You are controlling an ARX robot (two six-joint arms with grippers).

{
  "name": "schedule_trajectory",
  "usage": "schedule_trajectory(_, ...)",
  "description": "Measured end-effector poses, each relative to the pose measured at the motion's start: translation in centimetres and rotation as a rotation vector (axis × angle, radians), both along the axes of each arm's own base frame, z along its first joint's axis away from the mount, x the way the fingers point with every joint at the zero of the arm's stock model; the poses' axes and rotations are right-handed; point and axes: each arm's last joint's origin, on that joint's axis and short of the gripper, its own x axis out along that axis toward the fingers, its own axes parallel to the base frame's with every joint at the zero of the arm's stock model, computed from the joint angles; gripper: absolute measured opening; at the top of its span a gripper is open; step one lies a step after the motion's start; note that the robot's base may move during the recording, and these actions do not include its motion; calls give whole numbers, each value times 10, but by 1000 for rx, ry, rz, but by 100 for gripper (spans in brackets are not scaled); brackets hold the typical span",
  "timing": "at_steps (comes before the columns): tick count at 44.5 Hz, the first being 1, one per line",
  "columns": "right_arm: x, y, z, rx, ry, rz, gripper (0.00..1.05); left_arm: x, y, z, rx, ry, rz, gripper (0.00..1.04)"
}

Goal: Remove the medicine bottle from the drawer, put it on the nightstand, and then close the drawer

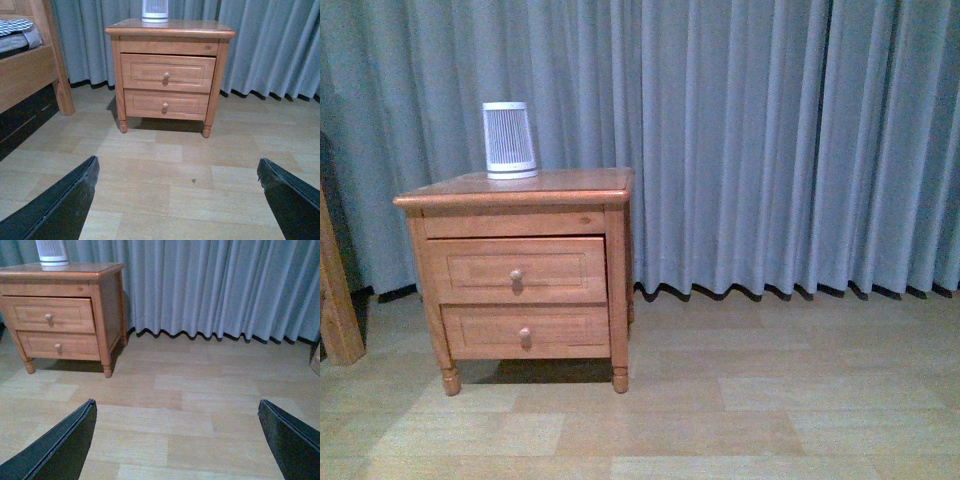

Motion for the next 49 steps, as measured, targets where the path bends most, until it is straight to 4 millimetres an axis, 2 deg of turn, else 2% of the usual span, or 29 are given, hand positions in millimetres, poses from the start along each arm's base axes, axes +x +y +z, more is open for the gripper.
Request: schedule_trajectory(49,0,0,0,0,0,0,98,0,0,0,0,0,0,98)
